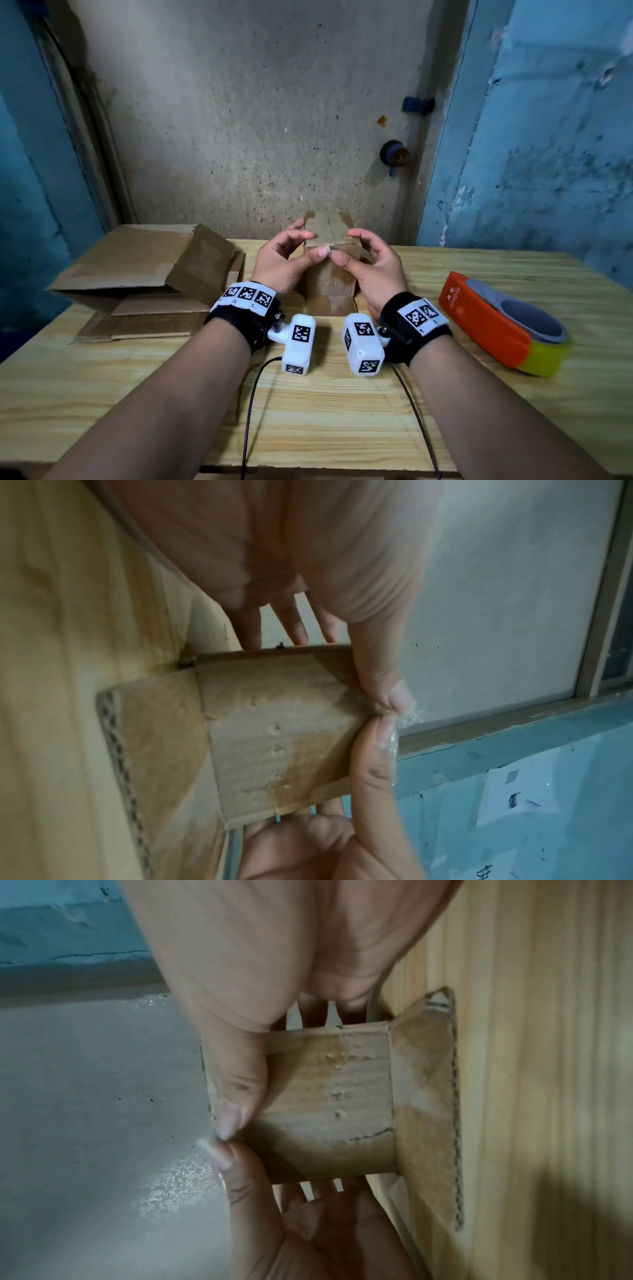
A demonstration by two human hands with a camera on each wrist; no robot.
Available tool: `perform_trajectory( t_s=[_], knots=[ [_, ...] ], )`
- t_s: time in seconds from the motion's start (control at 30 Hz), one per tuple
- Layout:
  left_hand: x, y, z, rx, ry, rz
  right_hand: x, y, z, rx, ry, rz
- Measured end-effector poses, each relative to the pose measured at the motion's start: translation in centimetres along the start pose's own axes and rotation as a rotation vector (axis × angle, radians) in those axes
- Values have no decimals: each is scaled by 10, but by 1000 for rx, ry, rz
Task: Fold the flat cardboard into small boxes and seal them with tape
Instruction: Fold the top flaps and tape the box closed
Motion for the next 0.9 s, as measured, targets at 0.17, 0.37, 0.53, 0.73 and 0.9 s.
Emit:
perform_trajectory(
  t_s=[0.17,0.37,0.53,0.73,0.9],
  knots=[
    [1,1,-4,57,57,-7,-1,1,-1,-25,-34,-13],
    [2,2,-7,79,121,34,-1,-1,8,-67,-115,-33],
    [10,0,-15,110,106,61,-5,-1,13,-144,-212,-47],
    [2,0,-18,156,92,-32,-11,-1,17,-212,-315,-74],
    [-1,3,-16,144,150,-28,-16,-2,21,-259,-404,-85]
  ],
)
Point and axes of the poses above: each hand's wrist, its own y-axis away from the middle knuckle, its own x-axis out of the back of the hand, z = x × y, the point moved 10 cm from there along -y, towards the middle knuckle, and after that the axes turned 1 degree about -y, right-handed, at the moved point
